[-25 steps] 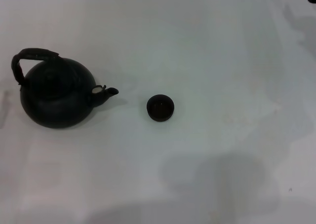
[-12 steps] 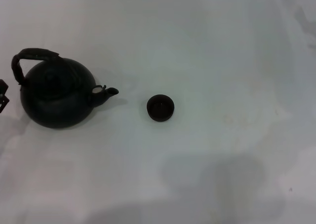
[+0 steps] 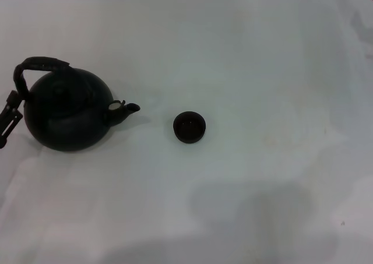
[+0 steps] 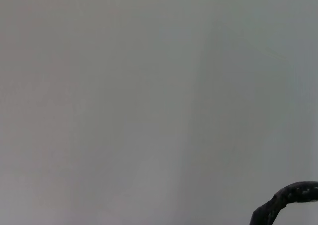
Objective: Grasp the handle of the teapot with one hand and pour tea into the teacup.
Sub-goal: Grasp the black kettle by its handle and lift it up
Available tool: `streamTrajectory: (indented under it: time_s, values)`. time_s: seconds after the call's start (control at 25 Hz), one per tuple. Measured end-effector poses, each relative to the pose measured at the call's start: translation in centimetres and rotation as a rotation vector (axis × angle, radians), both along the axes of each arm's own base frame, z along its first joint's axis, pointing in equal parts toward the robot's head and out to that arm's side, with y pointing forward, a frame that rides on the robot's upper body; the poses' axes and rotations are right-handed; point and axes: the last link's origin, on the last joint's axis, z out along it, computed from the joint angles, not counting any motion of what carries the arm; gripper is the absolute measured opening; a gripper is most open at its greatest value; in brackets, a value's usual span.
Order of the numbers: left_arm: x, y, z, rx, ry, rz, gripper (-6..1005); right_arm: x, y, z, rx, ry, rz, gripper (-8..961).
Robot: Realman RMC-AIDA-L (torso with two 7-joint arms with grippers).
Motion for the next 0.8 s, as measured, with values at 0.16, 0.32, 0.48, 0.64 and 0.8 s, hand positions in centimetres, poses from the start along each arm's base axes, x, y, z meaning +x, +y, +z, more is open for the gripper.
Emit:
streamTrajectory:
  time_s: [0.16,0.32,0.48,0.64,0.8]
  values:
    - [0.4,0.7,0.0,-0.001,0.004,-0.017,844,0.2,-0.2,-0.3,-0.007,0.005,-0.009,856]
    - [0.4,1.6,-0.3,-0.013,0.015,-0.012,844,0.3,-0.4,-0.5,-0.012,0.011,-0.014,856]
    - [0.5,2.6,-0.6,-0.035,0.029,-0.003,842,0.4,-0.6,-0.7,-0.014,0.025,-0.021,856]
    - [0.6,3.1,-0.9,-0.055,0.04,-0.007,833,0.4,-0.7,-0.7,-0.013,0.028,-0.019,856]
    - [0.6,3.2,-0.9,-0.06,0.044,-0.004,824,0.4,-0.7,-0.7,-0.012,0.028,-0.018,856]
